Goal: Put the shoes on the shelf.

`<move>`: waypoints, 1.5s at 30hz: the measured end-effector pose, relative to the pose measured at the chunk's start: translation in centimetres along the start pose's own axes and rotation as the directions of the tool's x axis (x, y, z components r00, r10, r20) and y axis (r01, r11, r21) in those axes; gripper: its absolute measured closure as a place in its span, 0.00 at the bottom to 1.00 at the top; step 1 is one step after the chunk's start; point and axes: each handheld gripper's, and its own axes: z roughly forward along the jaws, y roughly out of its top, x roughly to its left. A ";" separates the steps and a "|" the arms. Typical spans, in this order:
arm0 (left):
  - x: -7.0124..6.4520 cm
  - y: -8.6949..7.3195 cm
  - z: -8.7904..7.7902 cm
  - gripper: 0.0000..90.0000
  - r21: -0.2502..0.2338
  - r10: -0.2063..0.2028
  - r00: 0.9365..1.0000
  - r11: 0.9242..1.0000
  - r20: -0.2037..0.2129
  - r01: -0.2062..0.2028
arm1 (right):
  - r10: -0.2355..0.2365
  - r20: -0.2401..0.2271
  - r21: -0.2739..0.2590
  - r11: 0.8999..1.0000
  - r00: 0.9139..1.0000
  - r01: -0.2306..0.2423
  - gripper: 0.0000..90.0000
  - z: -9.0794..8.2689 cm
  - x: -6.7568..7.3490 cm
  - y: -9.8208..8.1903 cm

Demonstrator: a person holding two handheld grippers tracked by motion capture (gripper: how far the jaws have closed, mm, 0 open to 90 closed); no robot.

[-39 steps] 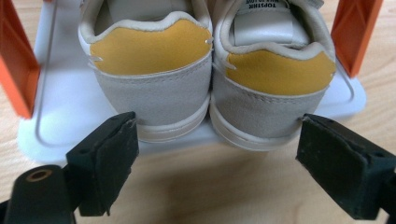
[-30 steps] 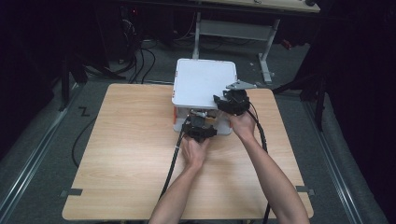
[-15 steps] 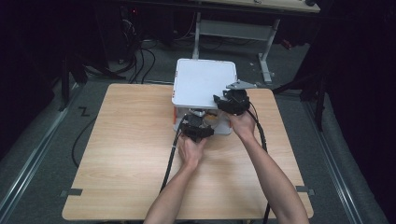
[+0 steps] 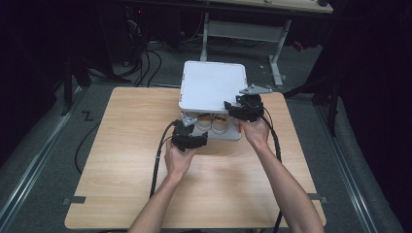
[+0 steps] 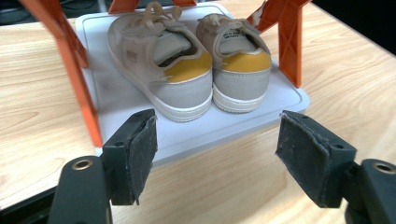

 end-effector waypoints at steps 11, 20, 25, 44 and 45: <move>2.2 0.4 -4.8 0.33 -0.059 0.007 1.000 0.998 0.017 -0.006 | 0.052 -0.054 -0.071 0.996 0.997 -0.056 0.50 -3.3 -0.7 -1.1; 3.8 -0.3 -8.2 0.30 -0.102 0.018 0.997 0.995 0.077 -0.010 | 0.094 -0.076 -0.097 0.990 0.993 -0.102 0.50 -7.0 -2.0 -3.0; 4.7 -1.3 -9.8 0.27 -0.140 0.005 0.996 0.990 0.093 0.009 | 0.104 -0.075 -0.107 0.988 0.992 -0.112 0.50 -9.0 -2.6 -4.8; 5.9 -4.8 -11.2 0.24 -0.113 -0.005 0.998 0.993 0.064 0.012 | 0.174 -0.077 -0.090 0.979 0.982 -0.180 0.48 -13.5 -4.5 -12.6; 5.9 -5.1 -11.2 0.24 -0.111 -0.010 0.998 0.994 0.062 0.017 | 0.182 -0.078 -0.085 0.978 0.980 -0.188 0.48 -13.5 -4.6 -13.1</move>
